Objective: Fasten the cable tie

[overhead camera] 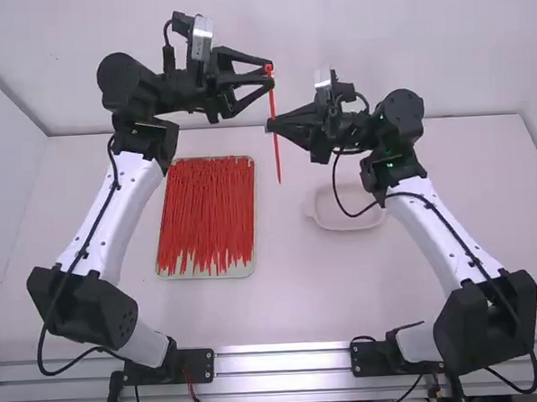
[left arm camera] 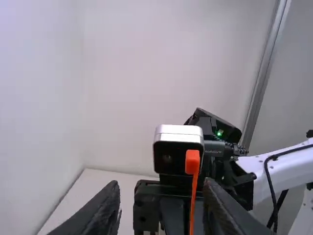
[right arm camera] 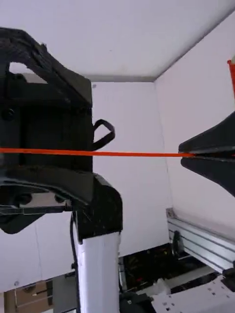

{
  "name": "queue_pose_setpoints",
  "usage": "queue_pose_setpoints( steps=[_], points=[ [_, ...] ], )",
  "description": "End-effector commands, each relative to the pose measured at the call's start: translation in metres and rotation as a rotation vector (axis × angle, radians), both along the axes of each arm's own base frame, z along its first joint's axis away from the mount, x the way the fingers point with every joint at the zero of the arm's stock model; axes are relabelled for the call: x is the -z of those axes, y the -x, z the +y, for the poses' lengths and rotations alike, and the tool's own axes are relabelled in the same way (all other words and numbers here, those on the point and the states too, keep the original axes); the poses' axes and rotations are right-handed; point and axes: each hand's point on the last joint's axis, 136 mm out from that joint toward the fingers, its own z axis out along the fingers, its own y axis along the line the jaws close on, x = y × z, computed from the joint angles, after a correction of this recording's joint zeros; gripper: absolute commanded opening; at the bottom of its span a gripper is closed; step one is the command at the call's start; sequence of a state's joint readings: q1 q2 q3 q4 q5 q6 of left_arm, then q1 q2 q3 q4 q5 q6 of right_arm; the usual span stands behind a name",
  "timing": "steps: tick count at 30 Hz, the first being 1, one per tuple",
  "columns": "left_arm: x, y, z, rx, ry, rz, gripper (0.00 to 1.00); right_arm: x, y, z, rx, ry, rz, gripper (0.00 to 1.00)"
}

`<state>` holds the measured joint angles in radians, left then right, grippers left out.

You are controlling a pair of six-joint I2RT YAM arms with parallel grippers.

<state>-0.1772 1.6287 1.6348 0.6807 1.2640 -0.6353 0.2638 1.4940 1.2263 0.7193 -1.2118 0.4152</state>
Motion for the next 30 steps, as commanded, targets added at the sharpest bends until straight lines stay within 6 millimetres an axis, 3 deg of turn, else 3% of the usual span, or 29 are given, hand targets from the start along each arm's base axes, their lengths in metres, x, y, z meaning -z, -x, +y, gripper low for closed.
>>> queue_pose_setpoints(
  steps=[1,4,25,30],
  points=[
    [-0.003,-0.0019,0.001,-0.016,0.013,0.0,0.36,-0.0073,-0.0033,-0.0009,0.017,-0.011,-0.016,0.0],
    [-0.0031,-0.0006,-0.0012,-0.011,0.014,-0.003,0.29,-0.0081,-0.006,-0.0012,0.033,-0.017,-0.018,0.0],
    [-0.0034,0.0023,-0.0062,0.001,0.015,-0.002,0.28,-0.0082,-0.0093,-0.0052,0.046,-0.017,-0.017,0.0],
    [-0.0032,0.0033,-0.0074,0.005,0.014,-0.002,0.23,-0.0077,-0.0086,-0.0051,0.041,-0.016,-0.009,0.0]
  ],
)
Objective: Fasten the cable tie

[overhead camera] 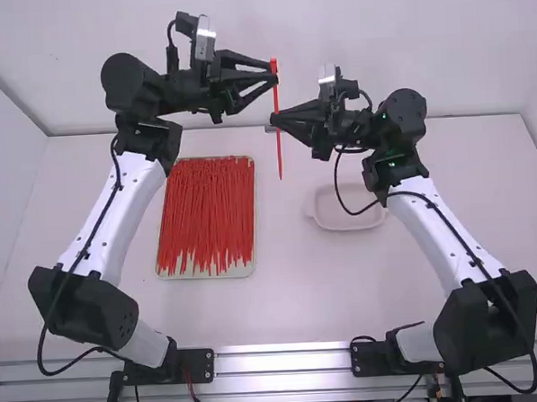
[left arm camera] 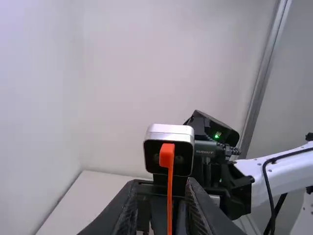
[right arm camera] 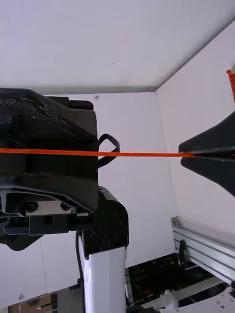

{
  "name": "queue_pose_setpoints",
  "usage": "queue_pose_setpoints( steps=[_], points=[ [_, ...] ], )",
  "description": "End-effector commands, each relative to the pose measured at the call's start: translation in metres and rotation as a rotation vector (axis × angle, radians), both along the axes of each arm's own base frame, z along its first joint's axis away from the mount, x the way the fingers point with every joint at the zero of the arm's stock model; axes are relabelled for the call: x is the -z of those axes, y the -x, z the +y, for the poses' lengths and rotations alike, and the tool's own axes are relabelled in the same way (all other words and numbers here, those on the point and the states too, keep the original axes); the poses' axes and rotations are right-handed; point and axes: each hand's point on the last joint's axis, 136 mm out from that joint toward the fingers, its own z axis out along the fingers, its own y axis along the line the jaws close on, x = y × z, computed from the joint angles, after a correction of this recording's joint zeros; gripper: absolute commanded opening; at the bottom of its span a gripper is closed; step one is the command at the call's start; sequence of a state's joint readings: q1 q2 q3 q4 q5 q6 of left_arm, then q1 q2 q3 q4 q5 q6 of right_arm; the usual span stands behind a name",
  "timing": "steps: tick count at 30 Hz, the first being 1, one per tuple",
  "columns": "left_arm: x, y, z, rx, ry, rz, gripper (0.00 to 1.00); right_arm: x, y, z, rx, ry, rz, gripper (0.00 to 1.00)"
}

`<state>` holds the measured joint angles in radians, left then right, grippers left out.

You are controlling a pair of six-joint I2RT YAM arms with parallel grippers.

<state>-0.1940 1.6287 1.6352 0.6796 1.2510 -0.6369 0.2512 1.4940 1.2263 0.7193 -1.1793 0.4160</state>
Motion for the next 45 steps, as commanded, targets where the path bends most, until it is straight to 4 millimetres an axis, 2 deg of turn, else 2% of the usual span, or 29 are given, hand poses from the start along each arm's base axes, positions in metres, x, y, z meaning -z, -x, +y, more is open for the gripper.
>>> queue_pose_setpoints(
  steps=[1,8,16,19,32,34,35,36,45],
  points=[
    [-0.002,0.002,-0.003,0.004,0.006,-0.007,0.21,-0.005,-0.001,0.0,-0.001,-0.003,-0.005,0.0],
    [0.0,0.006,-0.003,0.023,-0.006,-0.008,0.14,-0.002,-0.002,0.0,-0.001,0.002,0.015,0.0],
    [0.001,0.008,-0.006,0.037,-0.011,-0.01,0.13,-0.002,0.002,0.004,-0.014,0.002,0.014,0.0],
    [0.002,0.01,-0.006,0.045,-0.017,-0.01,0.02,-0.002,0.0,0.002,-0.007,0.002,0.016,0.0],
    [0.005,0.005,0.001,0.031,-0.025,0.01,0.02,-0.002,0.001,0.002,-0.015,0.005,0.016,0.01],
    [0.007,-0.004,0.007,0.002,-0.023,0.043,0.02,0.0,-0.002,-0.002,-0.004,0.009,0.03,0.45],
    [0.007,-0.007,0.009,-0.01,-0.021,0.053,0.02,0.001,-0.004,-0.003,0.002,0.011,0.041,0.53],
    [0.008,-0.009,0.012,-0.02,-0.02,0.061,0.02,0.002,-0.005,-0.004,0.005,0.012,0.044,0.98],
    [0.006,-0.038,0.041,-0.151,-0.019,0.136,0.02,0.003,-0.008,-0.013,0.012,0.018,0.04,0.98]
  ],
)
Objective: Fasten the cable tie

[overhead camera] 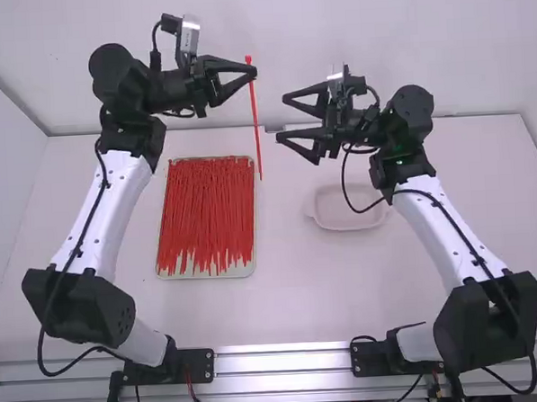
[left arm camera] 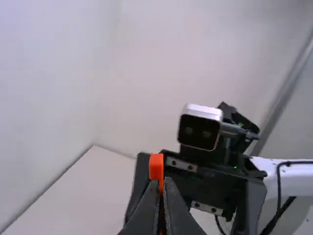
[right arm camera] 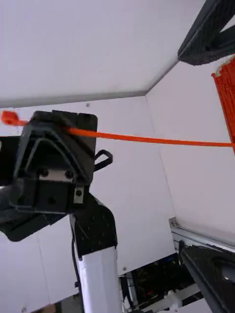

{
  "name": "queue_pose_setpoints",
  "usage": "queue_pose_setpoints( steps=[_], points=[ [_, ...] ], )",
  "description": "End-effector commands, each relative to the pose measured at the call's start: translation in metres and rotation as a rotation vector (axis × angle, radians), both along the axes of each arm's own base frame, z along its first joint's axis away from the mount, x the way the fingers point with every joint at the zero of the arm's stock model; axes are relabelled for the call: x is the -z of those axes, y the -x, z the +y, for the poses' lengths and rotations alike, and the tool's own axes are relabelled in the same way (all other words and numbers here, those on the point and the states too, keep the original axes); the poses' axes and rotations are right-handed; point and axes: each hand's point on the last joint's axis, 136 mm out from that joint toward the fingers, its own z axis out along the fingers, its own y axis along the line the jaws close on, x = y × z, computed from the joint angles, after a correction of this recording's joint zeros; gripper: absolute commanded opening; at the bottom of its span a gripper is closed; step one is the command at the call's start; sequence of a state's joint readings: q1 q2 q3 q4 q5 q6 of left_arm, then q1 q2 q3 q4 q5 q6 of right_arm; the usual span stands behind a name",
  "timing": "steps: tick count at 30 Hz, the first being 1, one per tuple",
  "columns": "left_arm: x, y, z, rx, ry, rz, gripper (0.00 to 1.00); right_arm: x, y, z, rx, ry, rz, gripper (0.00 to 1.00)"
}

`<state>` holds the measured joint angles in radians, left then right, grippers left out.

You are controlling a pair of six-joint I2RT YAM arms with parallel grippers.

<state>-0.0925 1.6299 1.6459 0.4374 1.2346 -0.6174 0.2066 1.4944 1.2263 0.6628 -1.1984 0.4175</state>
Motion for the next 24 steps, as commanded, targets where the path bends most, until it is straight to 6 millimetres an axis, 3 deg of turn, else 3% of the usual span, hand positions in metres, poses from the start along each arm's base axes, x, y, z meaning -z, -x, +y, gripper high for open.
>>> queue_pose_setpoints(
  steps=[1,6,14,19,24],
  points=[
    [-0.019,-0.005,0.007,-0.051,-0.002,-0.074,0.02,-0.006,0.002,0.001,-0.014,-0.001,-0.016,0.98],
    [-0.023,-0.016,0.008,-0.075,-0.019,-0.054,0.02,-0.005,0.003,0.002,-0.012,0.006,-0.059,0.98],
    [-0.008,-0.061,0.012,-0.109,-0.025,0.083,0.02,0.0,0.011,0.005,-0.044,0.043,-0.244,0.98],
    [0.017,-0.093,0.019,-0.135,0.031,0.306,0.02,0.009,0.036,0.0,-0.172,0.081,-0.608,0.98],
    [0.04,-0.104,0.019,-0.111,0.064,0.515,0.02,0.022,0.036,-0.014,-0.179,0.096,-0.831,0.98]
  ],
)
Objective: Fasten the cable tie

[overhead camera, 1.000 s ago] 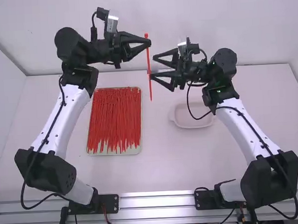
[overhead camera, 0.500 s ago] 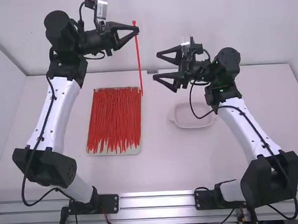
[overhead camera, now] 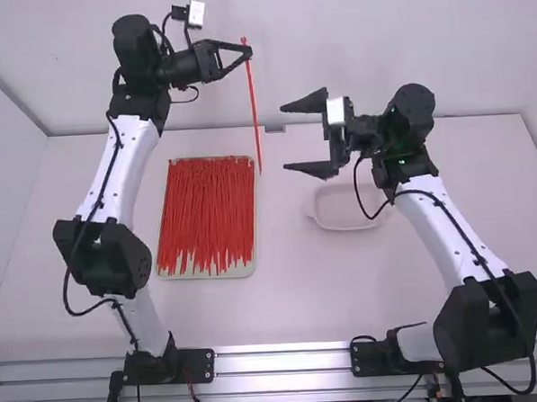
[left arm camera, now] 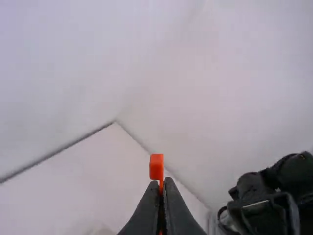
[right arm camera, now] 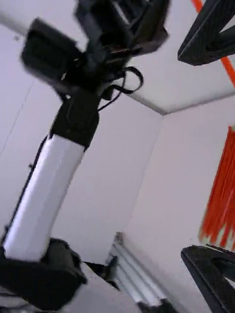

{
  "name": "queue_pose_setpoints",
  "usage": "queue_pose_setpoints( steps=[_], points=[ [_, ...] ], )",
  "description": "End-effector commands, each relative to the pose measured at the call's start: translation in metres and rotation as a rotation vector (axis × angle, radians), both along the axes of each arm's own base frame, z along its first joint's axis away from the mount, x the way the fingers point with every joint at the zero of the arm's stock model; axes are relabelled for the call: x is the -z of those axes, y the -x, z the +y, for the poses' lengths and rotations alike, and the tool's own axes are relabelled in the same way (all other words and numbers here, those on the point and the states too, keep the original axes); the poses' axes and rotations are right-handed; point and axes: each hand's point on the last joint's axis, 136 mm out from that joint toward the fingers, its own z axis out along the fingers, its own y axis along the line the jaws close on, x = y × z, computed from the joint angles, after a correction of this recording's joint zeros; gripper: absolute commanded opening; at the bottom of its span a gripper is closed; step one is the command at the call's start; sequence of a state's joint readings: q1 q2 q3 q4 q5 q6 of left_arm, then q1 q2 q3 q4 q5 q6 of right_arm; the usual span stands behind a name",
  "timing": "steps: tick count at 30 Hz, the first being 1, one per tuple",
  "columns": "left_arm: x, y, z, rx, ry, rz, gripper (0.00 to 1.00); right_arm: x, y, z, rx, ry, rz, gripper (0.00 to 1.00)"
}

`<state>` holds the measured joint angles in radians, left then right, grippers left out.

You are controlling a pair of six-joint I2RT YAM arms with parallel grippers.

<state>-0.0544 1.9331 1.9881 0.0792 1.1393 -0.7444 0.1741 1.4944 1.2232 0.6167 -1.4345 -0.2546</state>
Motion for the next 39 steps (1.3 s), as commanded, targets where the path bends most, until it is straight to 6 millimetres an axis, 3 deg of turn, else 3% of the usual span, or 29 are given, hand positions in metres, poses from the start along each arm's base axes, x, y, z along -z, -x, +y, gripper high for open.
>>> queue_pose_setpoints(
  steps=[1,7,13,21,29,36,39],
  points=[
    [-0.004,0.003,0.003,0.014,0.039,0.101,0.02,0.008,0.004,-0.008,-0.033,-0.001,-0.219,0.98],
    [0.013,0.006,0.002,0.022,0.061,0.297,0.03,0.03,-0.002,-0.018,0.003,-0.005,-0.402,0.98],
    [0.013,0.026,-0.014,0.138,0.09,0.431,0.02,0.051,0.007,-0.008,-0.027,-0.027,-0.639,0.98],
    [0.02,0.03,-0.031,0.145,0.107,0.561,0.02,0.06,0.026,0.016,-0.095,-0.069,-0.795,1.0],
    [0.02,0.034,-0.039,0.159,0.1,0.549,0.02,0.056,0.034,0.024,-0.125,-0.089,-0.828,0.7],
    [0.024,0.029,-0.04,0.126,0.104,0.576,0.02,0.056,0.034,0.025,-0.126,-0.089,-0.827,0.5],
    [0.03,0.025,-0.042,0.085,0.104,0.613,0.02,0.056,0.033,0.023,-0.121,-0.088,-0.83,0.47]
  ],
)
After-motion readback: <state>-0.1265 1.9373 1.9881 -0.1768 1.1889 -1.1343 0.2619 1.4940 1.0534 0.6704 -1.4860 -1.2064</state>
